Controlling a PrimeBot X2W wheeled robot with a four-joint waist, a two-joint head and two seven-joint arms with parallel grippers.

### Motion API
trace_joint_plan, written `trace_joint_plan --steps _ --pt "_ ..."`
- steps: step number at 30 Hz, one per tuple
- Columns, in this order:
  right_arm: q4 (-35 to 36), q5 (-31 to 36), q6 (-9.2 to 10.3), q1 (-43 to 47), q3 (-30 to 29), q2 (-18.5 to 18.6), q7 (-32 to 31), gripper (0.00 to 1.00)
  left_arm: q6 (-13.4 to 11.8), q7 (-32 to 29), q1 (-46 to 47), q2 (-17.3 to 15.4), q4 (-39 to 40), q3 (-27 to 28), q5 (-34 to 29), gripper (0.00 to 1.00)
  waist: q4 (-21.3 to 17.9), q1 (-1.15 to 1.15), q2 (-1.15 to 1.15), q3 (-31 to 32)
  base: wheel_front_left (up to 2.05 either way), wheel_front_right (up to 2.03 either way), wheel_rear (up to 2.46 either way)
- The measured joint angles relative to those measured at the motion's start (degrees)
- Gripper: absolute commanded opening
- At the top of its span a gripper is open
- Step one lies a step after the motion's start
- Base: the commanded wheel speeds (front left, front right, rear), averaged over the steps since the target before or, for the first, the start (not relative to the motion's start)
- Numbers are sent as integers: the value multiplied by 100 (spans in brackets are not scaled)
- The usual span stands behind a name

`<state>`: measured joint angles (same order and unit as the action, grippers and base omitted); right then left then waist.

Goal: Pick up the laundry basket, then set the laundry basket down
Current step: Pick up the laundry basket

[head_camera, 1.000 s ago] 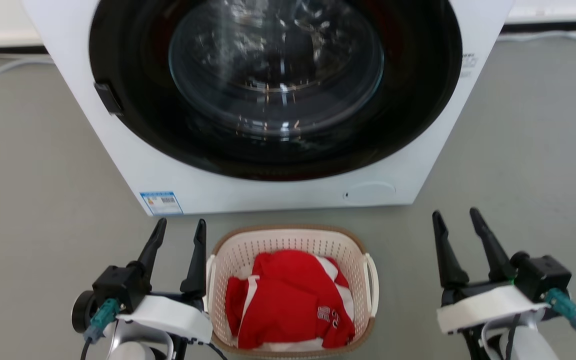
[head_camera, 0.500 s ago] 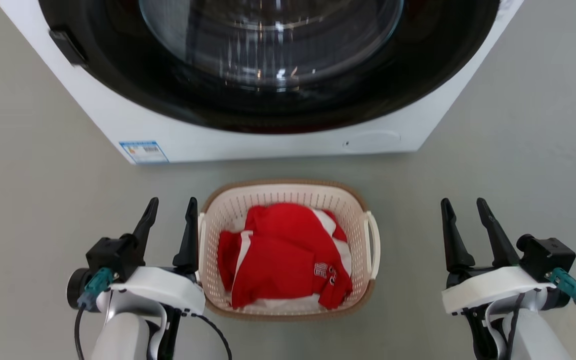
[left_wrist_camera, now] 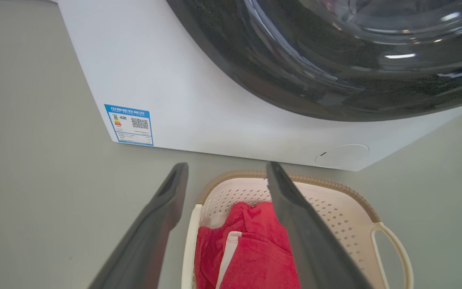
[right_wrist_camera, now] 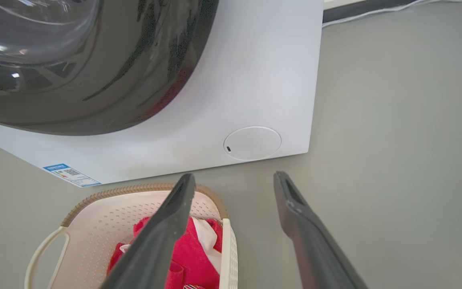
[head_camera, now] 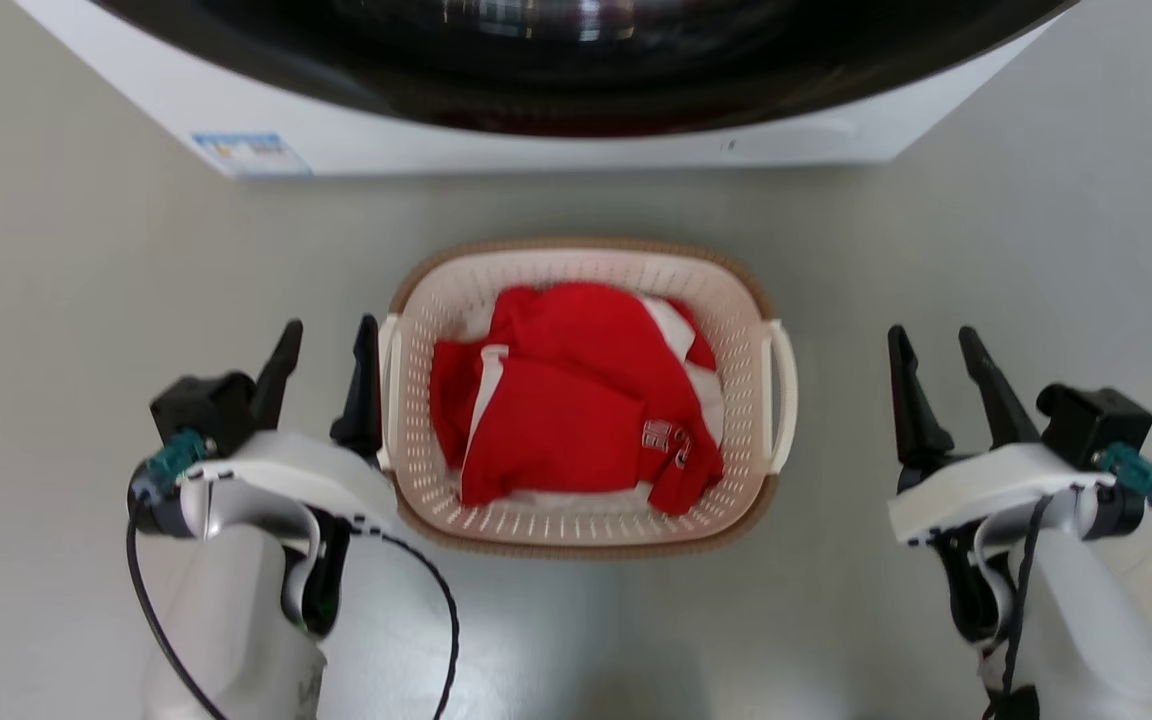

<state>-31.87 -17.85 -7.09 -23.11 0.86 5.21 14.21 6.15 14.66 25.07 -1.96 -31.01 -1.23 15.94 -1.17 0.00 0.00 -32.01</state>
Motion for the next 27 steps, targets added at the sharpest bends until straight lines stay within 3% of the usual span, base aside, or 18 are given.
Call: trace_joint_plan --steps 12,27 --pt "-746 -289 -3 -725 461 136 0 100 76 3 918 16 -1034 52 23 100 252 0 0 -970 0 0 0" --pt "-1321 -450 -3 -1503 791 205 0 100 100 3 1827 31 -1937 -642 327 100 379 0 0 -1864 0 0 0"
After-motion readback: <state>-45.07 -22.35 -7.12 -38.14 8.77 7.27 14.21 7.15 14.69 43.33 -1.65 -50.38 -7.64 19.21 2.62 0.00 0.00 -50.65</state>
